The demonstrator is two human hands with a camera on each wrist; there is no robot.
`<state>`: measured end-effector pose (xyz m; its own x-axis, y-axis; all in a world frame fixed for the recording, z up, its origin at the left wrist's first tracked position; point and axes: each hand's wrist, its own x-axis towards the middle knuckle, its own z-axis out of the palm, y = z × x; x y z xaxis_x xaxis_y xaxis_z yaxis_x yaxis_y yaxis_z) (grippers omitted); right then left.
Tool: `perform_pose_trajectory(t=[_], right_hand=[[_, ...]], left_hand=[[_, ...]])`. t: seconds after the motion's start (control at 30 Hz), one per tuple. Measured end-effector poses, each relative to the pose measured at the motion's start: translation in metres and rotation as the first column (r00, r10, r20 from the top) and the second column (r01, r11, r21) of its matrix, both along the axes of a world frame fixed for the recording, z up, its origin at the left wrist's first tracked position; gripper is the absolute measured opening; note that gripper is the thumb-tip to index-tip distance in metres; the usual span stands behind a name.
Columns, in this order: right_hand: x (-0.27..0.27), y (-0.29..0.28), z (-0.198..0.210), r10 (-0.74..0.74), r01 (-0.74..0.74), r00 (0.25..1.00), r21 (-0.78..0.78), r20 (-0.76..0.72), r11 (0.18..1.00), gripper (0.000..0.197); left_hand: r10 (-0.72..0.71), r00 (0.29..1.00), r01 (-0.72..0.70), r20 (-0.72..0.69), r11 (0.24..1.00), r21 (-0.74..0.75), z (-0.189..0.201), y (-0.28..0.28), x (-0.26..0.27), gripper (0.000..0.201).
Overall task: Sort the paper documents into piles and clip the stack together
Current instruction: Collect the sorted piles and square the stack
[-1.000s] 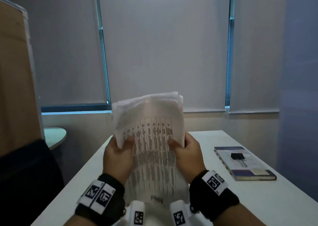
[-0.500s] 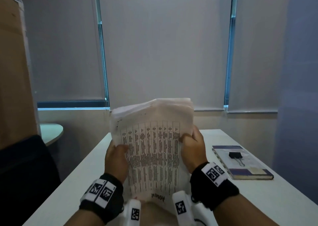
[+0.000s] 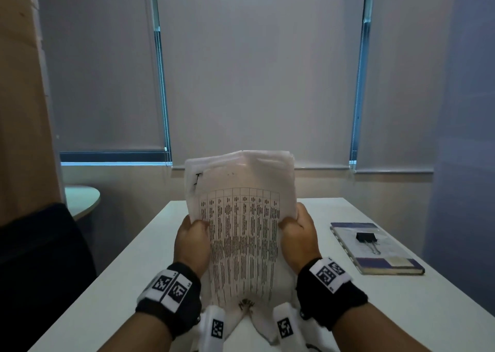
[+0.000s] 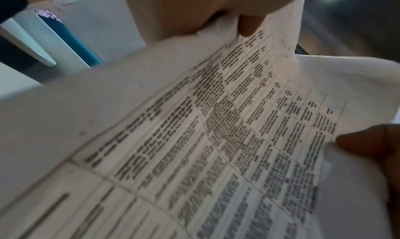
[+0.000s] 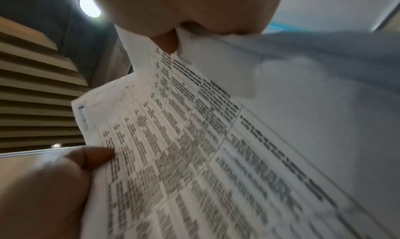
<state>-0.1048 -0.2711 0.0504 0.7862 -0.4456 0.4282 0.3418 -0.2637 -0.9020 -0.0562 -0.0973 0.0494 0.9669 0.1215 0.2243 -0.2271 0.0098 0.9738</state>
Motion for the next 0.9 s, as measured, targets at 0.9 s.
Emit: perform_pose_trajectory(t=[0.9], right_hand=[[0.013,-0.046,-0.075,-0.059,-0.48,0.518,-0.347,-0.853,0.806,0.028]], left_hand=[[0.007,0.953,0.278,-0.304,0.384,0.88,-0.031,0.044,0.008,0.067]])
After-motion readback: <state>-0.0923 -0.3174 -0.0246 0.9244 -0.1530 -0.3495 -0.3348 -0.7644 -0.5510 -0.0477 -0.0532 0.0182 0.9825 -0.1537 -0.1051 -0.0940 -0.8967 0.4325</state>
